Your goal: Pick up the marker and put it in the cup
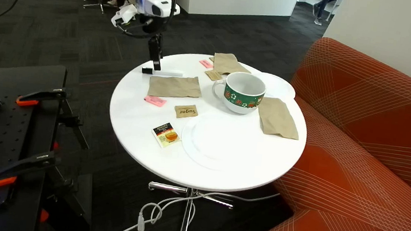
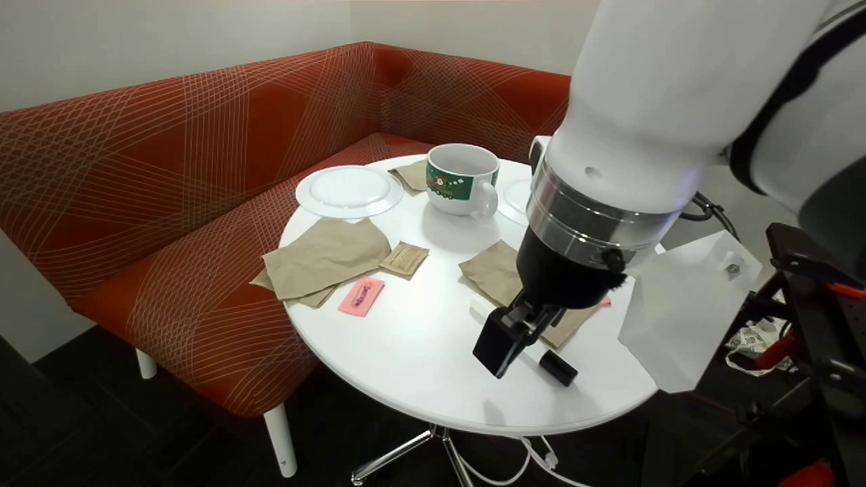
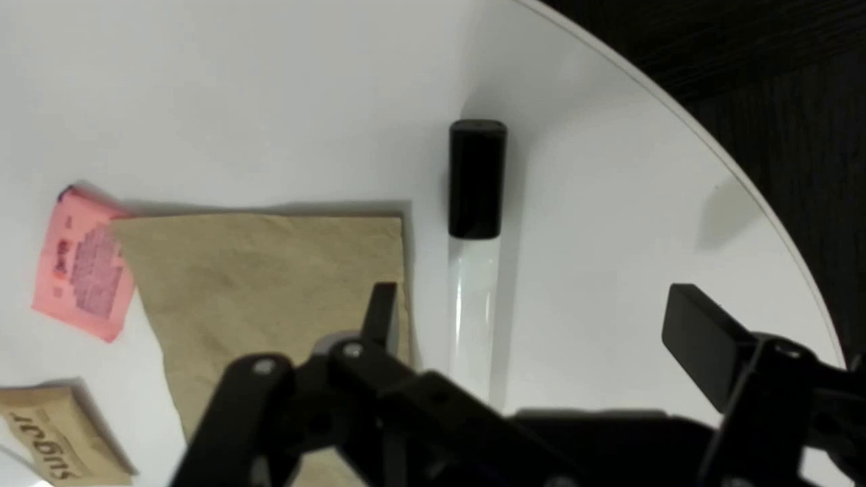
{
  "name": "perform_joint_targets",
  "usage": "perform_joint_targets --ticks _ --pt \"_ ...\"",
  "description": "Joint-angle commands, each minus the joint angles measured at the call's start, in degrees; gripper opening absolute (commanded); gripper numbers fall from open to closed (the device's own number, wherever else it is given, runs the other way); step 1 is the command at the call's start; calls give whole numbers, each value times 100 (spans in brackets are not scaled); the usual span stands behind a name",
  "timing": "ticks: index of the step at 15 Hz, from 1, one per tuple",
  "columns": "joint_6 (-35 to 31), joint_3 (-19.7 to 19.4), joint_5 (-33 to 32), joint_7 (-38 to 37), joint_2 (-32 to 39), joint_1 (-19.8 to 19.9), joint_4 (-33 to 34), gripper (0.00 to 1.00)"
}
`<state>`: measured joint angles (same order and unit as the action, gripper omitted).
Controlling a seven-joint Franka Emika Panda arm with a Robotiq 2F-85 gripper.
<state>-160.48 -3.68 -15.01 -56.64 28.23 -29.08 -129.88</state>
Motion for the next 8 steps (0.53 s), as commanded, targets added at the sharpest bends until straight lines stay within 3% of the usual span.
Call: perform_joint_targets --ticks 1,4,5,6,8 --pt "71 -25 83 50 118 -10 157 100" --pt "73 -13 118 79 173 7 190 100" --pt "58 -29 116 66 185 -4 195 75" --pt "53 -46 107 58 201 -15 204 74" --pt "45 -41 124 68 221 -5 217 58"
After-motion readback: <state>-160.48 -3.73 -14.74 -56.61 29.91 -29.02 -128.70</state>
